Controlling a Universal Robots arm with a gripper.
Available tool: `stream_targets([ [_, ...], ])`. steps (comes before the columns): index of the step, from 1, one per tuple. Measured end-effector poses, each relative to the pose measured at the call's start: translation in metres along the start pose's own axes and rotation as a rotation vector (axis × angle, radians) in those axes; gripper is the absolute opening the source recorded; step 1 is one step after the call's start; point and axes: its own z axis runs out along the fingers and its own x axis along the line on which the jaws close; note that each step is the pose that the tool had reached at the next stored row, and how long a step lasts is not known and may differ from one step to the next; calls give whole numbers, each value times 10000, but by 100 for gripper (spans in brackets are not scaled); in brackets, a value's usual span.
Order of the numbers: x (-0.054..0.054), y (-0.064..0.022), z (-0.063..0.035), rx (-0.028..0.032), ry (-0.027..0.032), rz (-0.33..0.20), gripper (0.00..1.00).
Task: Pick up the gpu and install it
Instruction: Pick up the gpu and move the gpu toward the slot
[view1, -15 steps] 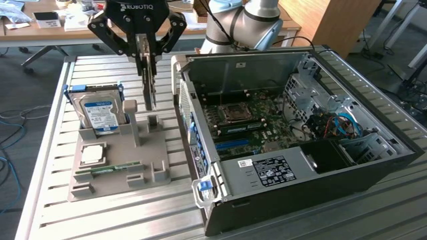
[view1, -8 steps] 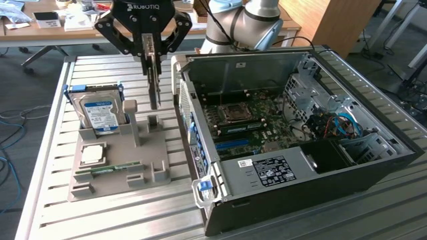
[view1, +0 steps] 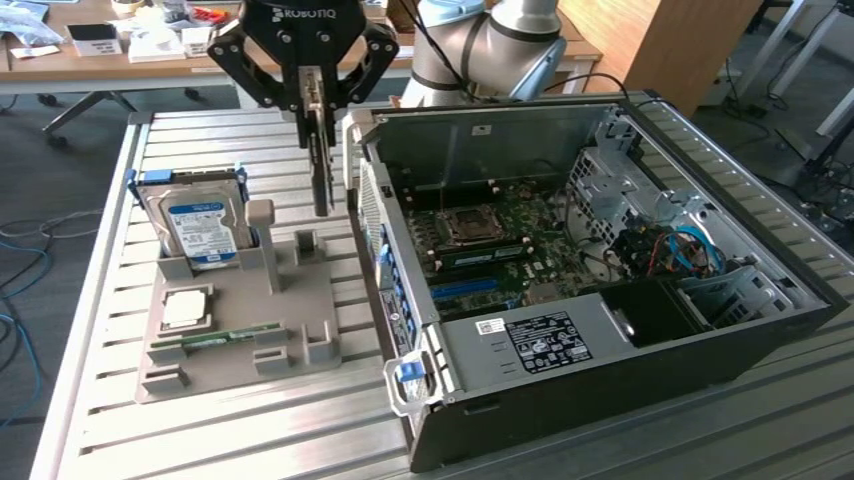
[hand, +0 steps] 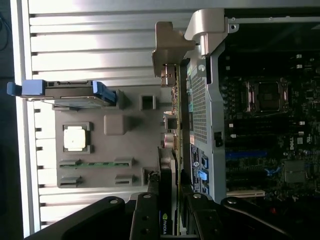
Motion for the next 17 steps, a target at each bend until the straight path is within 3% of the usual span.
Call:
stream_targets([
  [17,-350,25,10,-64,7,-32,27],
])
